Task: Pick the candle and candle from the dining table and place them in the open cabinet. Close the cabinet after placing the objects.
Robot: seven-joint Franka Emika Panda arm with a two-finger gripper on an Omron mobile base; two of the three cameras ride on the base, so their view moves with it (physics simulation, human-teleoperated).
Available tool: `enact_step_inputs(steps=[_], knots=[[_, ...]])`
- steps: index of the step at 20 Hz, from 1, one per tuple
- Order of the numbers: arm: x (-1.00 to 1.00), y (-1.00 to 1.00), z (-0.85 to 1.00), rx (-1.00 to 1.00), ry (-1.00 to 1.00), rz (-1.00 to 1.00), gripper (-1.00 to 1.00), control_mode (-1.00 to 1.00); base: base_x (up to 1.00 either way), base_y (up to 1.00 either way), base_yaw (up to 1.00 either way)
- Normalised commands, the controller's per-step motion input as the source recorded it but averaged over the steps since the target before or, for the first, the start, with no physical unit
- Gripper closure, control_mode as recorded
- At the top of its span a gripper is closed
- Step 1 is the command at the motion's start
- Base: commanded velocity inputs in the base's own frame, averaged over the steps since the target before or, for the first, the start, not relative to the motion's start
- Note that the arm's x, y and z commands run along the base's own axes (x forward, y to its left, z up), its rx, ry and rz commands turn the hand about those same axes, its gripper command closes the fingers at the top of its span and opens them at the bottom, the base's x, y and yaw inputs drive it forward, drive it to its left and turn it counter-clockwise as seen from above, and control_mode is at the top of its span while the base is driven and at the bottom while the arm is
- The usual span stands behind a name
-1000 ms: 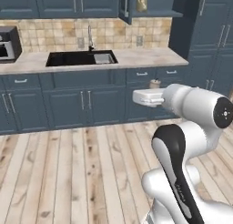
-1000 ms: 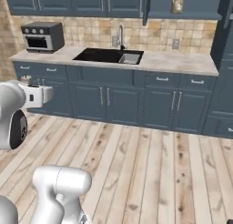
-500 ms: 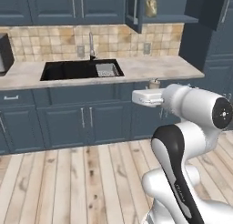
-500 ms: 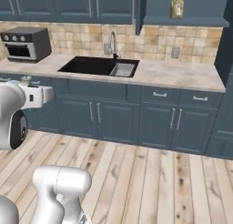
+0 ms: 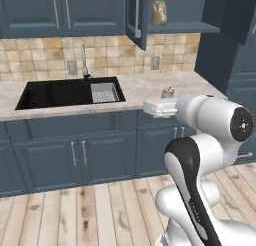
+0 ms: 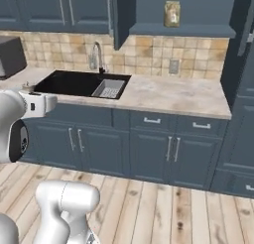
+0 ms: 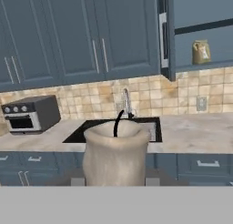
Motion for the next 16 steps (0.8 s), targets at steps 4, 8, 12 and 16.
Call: enact_step_inputs(steps=[4,8,12,16], knots=[[0.0,0.0,0.0,0.0,0.0,0.0,1.0,1.0,0.63,-0.92,-0.08],[0.0,0.0,0.0,0.0,0.0,0.0,1.0,1.0,0.63,-0.93,-0.08],[0.0,0.0,0.0,0.0,0.0,0.0,1.0,1.0,0.74,-0.75,-0.06],[0.0,0.0,0.0,0.0,0.0,0.0,1.0,1.0,0.87,-0.43,0.0]])
